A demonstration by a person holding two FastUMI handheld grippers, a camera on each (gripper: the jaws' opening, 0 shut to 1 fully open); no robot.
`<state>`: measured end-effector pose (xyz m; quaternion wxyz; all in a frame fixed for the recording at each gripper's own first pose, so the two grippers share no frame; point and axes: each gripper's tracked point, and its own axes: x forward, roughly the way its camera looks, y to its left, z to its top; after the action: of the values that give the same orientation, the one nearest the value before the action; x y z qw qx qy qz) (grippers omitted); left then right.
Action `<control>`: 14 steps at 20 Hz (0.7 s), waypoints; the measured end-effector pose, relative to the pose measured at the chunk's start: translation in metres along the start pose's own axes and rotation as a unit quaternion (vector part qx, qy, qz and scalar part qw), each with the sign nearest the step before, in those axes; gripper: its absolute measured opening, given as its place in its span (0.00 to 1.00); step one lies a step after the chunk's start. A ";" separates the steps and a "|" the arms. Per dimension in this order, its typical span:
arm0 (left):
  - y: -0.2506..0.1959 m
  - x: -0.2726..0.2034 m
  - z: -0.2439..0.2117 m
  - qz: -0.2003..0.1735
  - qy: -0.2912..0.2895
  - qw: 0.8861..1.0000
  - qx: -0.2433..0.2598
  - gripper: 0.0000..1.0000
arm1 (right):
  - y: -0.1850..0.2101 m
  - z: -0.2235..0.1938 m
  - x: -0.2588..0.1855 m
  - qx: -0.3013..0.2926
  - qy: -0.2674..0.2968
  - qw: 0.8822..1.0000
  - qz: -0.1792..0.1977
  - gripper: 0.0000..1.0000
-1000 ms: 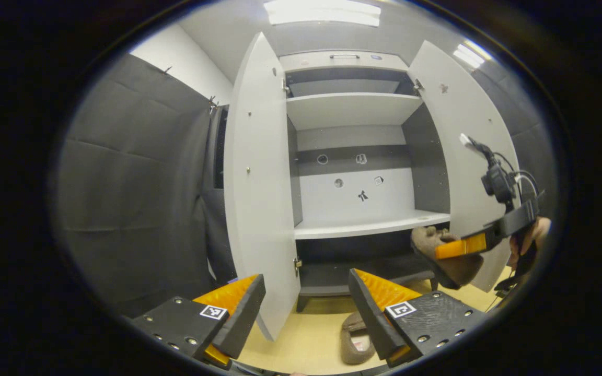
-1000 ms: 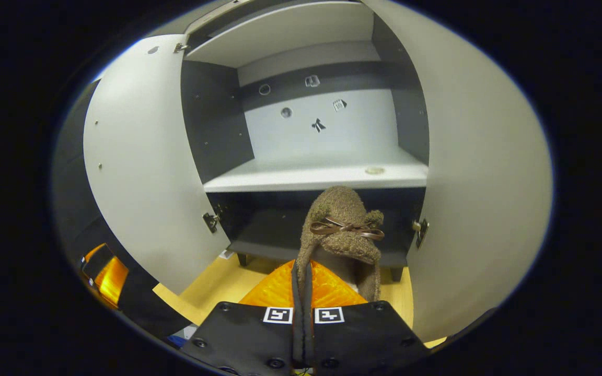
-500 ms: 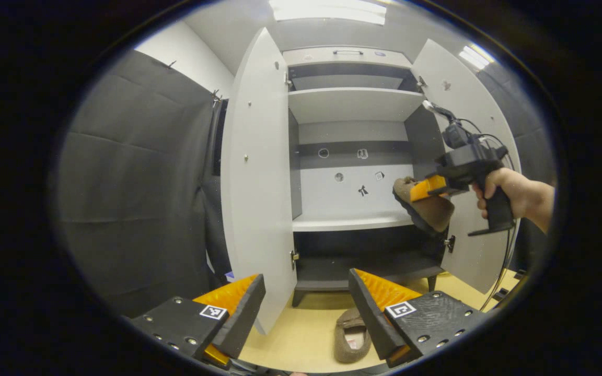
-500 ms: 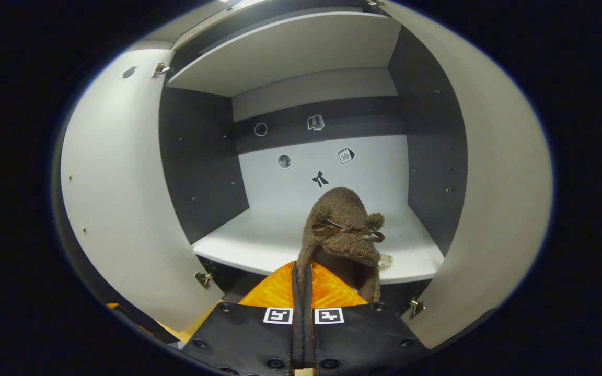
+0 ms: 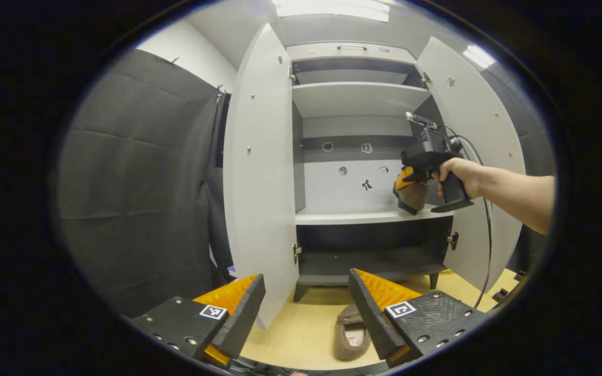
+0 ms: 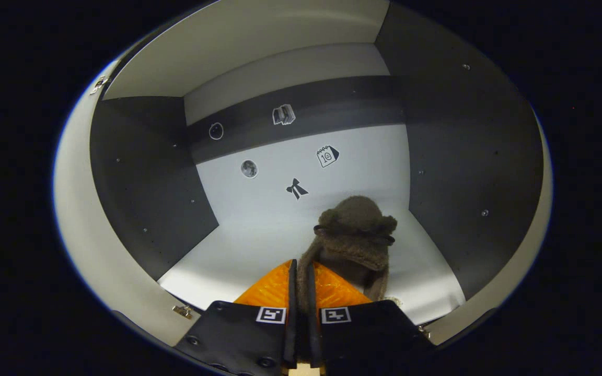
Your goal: Grab one shoe with the right hand and put it into the shoe cabinet, grab the other shoe with the left hand and put it into the shoe cabinet; then close the right door with the right hand and the left door with the left hand.
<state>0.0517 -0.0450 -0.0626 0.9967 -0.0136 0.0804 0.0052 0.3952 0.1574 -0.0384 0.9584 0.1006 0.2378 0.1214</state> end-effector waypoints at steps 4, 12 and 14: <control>-0.002 0.000 -0.011 -0.010 0.014 1.000 -0.002 1.00 | 0.005 0.018 -0.025 -0.021 -0.058 0.998 0.004 0.58; -0.025 0.028 -0.065 -0.071 0.070 0.995 0.003 1.00 | 0.019 0.005 -0.129 -0.103 -0.157 0.982 0.007 0.98; -0.032 0.035 -0.089 -0.094 0.098 0.991 0.007 1.00 | 0.025 -0.006 -0.159 -0.107 -0.183 0.977 0.015 0.98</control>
<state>0.0725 -0.0796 -0.1549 0.9801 -0.0147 0.1762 -0.0899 0.2520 0.1370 0.0313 0.9890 0.0215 0.0429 0.1401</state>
